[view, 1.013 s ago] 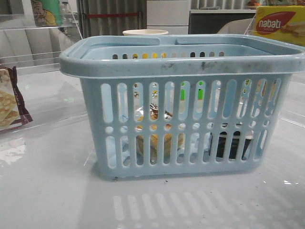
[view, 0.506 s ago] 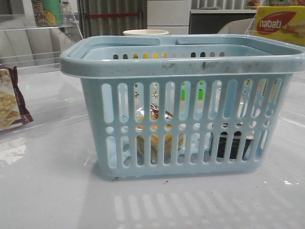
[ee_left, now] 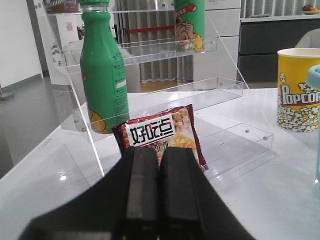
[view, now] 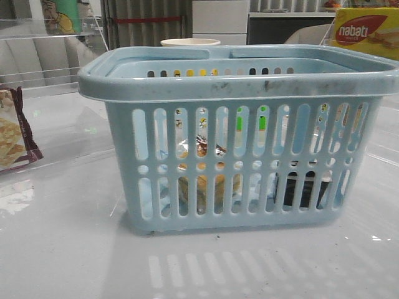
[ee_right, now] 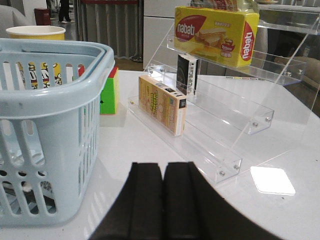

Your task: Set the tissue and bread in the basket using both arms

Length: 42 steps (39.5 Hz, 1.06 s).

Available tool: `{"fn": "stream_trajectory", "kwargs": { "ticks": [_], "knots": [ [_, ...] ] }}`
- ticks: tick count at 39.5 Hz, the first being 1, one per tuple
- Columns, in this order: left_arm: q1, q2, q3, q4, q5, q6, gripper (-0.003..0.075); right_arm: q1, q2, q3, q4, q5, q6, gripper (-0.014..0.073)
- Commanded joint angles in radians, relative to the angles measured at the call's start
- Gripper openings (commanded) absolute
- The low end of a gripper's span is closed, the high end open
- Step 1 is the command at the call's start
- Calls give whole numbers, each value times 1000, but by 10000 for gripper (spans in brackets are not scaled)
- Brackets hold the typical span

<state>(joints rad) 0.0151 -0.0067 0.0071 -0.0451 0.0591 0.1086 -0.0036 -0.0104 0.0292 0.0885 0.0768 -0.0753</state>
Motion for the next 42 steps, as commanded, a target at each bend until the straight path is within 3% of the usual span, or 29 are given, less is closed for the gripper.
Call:
{"fn": "stream_trajectory", "kwargs": {
  "ticks": [1,10,42],
  "knots": [
    [-7,-16,-2,-11,-86,-2,92,-2,-18,0,-10,-105,-1,58],
    [-7,-16,-2,-11,-86,-2,92,-2,-18,0,-132,-153,154,58],
    [-7,-16,-2,-11,-86,-2,92,-2,-18,0,-134,-166,154,58]
  ]
}}
